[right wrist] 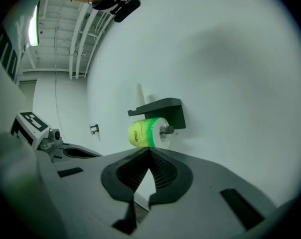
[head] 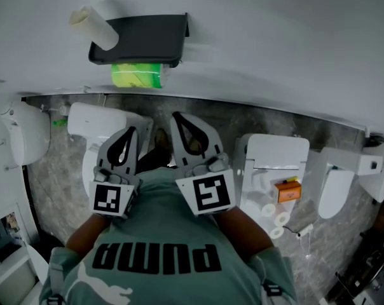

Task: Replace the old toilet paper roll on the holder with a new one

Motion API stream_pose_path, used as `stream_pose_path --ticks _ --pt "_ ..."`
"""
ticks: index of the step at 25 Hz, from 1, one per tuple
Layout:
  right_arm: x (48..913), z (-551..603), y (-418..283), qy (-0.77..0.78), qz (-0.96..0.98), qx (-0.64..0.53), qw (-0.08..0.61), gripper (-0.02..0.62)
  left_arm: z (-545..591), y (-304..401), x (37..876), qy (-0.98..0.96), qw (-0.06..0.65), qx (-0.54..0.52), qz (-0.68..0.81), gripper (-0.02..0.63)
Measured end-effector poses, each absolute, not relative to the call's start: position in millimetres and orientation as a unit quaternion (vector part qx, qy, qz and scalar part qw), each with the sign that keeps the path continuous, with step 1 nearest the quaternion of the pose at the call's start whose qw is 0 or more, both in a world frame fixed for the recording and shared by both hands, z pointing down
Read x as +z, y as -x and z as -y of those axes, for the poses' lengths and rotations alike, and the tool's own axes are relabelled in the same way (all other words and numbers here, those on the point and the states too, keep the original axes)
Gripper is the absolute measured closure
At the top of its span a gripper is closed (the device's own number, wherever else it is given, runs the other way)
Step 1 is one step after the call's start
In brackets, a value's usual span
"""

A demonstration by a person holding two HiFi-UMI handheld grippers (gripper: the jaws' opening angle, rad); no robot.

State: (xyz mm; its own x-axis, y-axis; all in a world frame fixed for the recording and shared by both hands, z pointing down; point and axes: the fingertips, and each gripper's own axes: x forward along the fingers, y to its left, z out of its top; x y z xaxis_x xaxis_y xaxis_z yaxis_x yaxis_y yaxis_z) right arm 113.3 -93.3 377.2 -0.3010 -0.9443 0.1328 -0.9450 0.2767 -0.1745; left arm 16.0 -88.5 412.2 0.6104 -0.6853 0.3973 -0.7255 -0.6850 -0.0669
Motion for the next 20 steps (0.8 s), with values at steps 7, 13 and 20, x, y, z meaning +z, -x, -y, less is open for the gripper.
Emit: stream_pose_path --ticks 7,13,20 --pt "368.1 89.6 -105.5 -0.593 0.8 0.087 0.017 0.589 97.3 -3.5 376.6 -0.895 0.034 0.165 0.414 0.603" --pt "346.6 83.8 -86.1 -0.612 0.787 0.075 0.005 0.589 93.0 4.9 357.6 -0.913 0.023 0.124 0.389 0.603" --pt "331.5 60.9 -42.9 -0.642 0.763 0.078 0.0 0.589 72.6 43.4 350.9 -0.93 0.023 0.095 0.354 0.603"
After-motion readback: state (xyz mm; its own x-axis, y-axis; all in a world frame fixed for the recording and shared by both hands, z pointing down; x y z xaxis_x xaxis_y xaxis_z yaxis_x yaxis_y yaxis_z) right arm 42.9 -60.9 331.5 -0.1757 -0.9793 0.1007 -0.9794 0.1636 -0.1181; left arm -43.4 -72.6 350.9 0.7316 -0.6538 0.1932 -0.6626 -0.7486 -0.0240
